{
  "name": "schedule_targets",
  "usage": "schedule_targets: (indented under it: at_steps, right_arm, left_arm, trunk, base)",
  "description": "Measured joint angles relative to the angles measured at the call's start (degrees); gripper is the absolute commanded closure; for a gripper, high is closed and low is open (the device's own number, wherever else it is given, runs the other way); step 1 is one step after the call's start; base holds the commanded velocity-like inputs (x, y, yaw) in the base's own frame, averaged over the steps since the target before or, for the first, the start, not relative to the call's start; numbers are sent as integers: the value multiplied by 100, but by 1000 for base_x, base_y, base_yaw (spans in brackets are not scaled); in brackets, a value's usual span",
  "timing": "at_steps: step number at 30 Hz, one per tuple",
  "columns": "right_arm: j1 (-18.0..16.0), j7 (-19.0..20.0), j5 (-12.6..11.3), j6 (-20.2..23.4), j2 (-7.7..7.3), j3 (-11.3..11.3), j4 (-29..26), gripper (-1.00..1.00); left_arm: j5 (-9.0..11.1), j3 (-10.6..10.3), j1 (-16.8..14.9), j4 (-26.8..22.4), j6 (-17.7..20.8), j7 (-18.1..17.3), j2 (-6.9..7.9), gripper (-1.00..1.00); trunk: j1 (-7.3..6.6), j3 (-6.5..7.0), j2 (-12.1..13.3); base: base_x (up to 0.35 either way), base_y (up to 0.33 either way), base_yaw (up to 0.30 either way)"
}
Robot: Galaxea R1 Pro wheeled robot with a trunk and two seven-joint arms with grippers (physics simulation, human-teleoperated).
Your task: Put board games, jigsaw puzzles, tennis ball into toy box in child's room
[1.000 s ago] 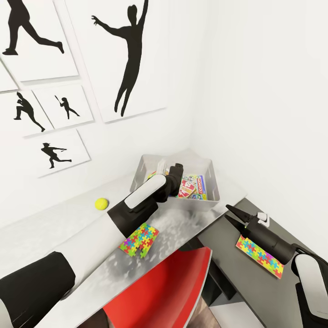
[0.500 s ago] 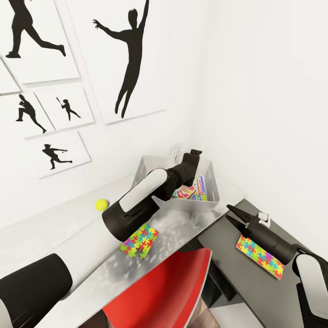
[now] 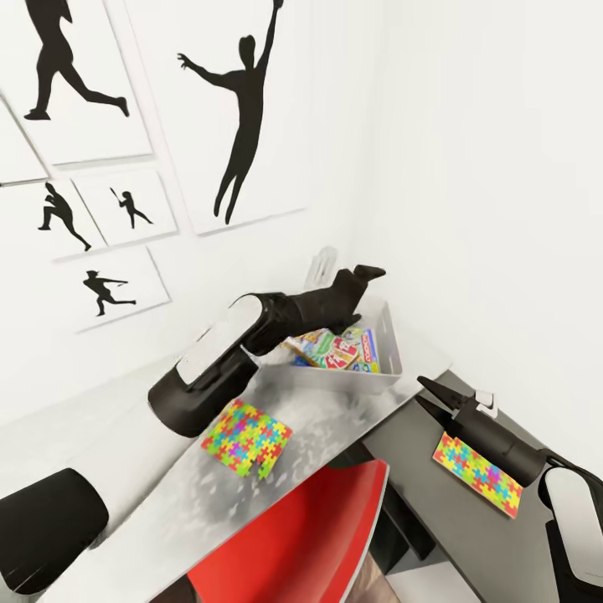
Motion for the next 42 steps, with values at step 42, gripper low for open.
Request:
schedule_targets:
  at_steps: [42]
  right_arm:
    - [367, 57, 0, 41, -74, -18, -9, -100]
  left_arm:
    - [1074, 2160, 2583, -193, 5297, -1558, 4217, -100]
  trunk:
    - [-1, 388, 0]
  base:
    - [0, 0, 0]
